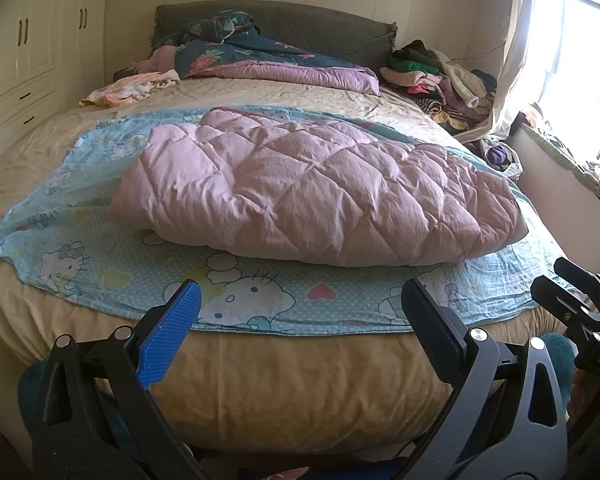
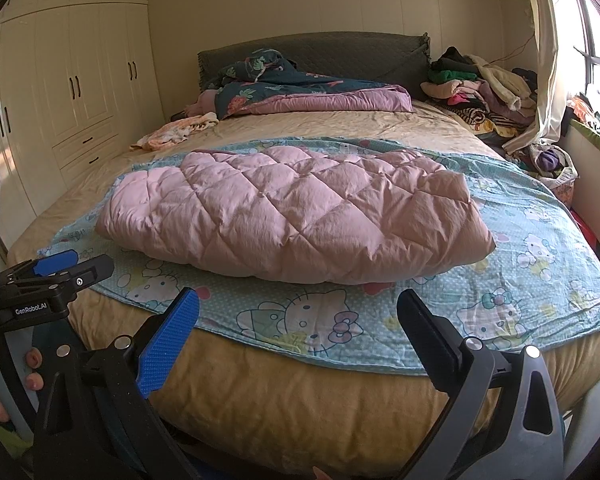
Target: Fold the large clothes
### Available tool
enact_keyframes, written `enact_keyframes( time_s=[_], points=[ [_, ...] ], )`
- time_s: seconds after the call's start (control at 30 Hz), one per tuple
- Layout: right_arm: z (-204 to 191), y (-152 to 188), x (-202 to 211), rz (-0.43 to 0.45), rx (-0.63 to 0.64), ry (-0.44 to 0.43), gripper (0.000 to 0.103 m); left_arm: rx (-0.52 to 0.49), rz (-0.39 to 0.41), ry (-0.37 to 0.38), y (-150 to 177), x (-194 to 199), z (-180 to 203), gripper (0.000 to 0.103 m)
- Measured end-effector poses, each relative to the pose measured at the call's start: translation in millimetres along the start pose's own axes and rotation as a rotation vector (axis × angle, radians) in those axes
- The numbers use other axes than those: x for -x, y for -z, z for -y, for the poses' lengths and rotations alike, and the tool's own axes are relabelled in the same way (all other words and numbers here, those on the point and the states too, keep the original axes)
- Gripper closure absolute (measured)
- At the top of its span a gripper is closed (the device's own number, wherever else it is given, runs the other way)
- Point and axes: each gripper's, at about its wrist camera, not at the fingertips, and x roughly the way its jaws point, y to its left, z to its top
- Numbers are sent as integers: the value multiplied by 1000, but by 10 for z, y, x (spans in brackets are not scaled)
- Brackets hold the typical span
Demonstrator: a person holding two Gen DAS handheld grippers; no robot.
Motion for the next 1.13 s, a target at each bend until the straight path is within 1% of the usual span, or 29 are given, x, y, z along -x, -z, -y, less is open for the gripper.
enact_keyframes(
  time_s=[0.43, 0.67, 0.83, 0.9, 0.97, 1.0, 1.07, 1.13],
  points=[
    [-8, -12, -2, -4, 2, 1, 4, 4, 1, 5, -5, 9, 0, 9],
    [-6, -6, 7, -3, 2, 5, 4, -12, -11, -32, 14, -31, 63, 9],
    [40, 19, 17, -1, -8, 10, 4, -3, -20, -15, 31, -99, 80, 9],
    [105, 25, 30, 3, -27, 17, 4, 12, -38, 2, 19, -156, 89, 9],
    [232, 31, 86, 22, -56, 42, 4, 13, -57, 25, -6, -221, 140, 9],
    [357, 30, 141, 38, -77, 73, 4, 11, -62, 40, -33, -262, 187, 9],
    [663, 43, 252, 61, -138, 135, 4, 2, -74, 65, -87, -336, 303, 9],
    [1164, 108, 427, 89, -231, 244, 4, -26, -77, 104, -180, -431, 509, 9]
  ],
)
